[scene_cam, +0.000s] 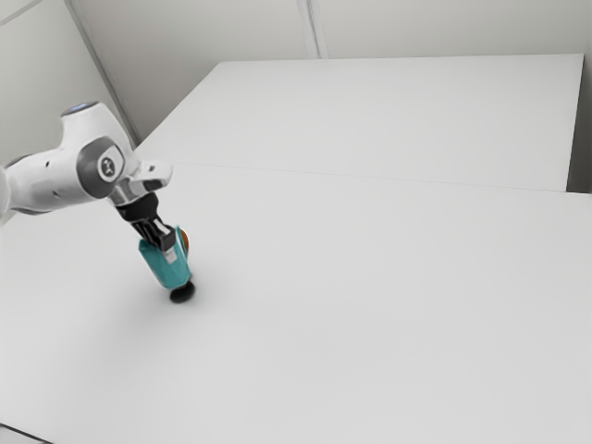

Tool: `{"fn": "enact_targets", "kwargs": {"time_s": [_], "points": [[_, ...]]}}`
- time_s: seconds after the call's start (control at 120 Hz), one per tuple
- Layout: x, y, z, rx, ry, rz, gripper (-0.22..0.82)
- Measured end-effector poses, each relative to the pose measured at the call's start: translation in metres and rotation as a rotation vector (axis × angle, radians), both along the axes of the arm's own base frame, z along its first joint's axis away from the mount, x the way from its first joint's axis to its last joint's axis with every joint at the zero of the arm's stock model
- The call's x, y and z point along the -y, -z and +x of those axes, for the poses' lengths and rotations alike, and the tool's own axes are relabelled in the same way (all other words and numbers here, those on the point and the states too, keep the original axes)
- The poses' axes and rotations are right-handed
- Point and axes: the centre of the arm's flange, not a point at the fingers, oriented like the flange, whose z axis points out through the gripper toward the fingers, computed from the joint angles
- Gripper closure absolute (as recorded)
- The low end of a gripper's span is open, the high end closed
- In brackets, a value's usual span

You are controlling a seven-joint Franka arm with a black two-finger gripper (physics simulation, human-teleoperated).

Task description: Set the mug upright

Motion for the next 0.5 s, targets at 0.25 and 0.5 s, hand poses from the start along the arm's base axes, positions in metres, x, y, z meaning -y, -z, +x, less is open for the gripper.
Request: {"fn": "enact_targets", "kwargs": {"time_s": [0.25, 0.5], "points": [[0.035, 0.011, 0.001, 0.036, 0.027, 0.098, 0.78], [0.068, 0.025, 0.006, 0.077, 0.05, 0.16, 0.78]]}}
